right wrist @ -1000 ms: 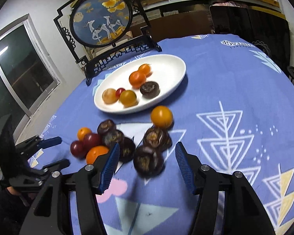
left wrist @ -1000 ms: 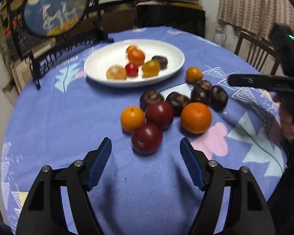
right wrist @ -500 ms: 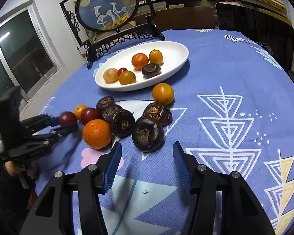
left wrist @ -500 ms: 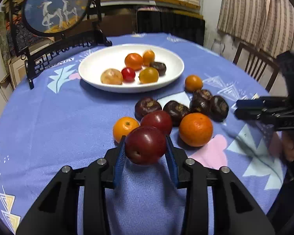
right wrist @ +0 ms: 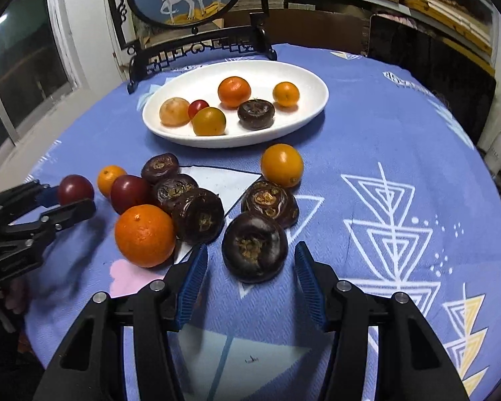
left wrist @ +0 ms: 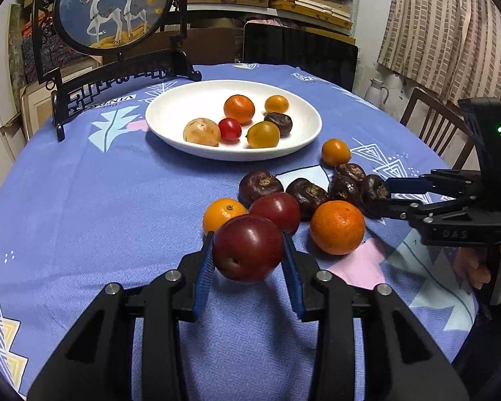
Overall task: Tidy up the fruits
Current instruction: 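Grasp the dark red plum with the left tool while the right tool grasps another dark brown fruit, then release the plum onto the plate with the left tool while the right tool releases the brown fruit there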
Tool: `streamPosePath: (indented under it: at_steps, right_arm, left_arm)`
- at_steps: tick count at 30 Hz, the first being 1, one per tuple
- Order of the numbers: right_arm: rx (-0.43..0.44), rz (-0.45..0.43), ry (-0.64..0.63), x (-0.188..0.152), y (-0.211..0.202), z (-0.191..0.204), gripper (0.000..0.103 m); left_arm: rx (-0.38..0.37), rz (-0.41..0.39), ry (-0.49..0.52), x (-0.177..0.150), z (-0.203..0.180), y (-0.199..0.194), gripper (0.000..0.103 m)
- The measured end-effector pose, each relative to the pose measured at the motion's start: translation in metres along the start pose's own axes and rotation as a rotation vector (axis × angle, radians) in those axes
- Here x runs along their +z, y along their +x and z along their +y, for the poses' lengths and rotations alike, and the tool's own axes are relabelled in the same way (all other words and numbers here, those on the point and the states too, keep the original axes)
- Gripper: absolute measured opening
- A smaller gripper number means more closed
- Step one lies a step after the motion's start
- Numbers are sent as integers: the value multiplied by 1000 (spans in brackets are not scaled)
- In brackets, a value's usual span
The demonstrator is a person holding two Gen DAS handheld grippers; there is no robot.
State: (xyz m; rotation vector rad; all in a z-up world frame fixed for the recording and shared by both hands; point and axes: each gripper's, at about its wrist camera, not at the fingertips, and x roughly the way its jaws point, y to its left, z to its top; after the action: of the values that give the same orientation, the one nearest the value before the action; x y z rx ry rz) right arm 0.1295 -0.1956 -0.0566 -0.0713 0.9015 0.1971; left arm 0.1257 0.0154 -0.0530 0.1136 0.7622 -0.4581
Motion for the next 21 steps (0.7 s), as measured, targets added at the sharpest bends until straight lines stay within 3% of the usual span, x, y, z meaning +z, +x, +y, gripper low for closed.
streamPosePath:
  at_steps: [4,7,21]
  right_arm:
    - [-13,22,1,2,7,3,55]
    - [-28,16,-3,3,7,4,42]
    - [27,0,90,-2,0,-8,42]
  left_arm:
    - [-1,-3,-7,0,2,0,37]
    - [-4,-4,-9,0,2,-1,37]
    - [-10,-3,-10,0,3,-1,37]
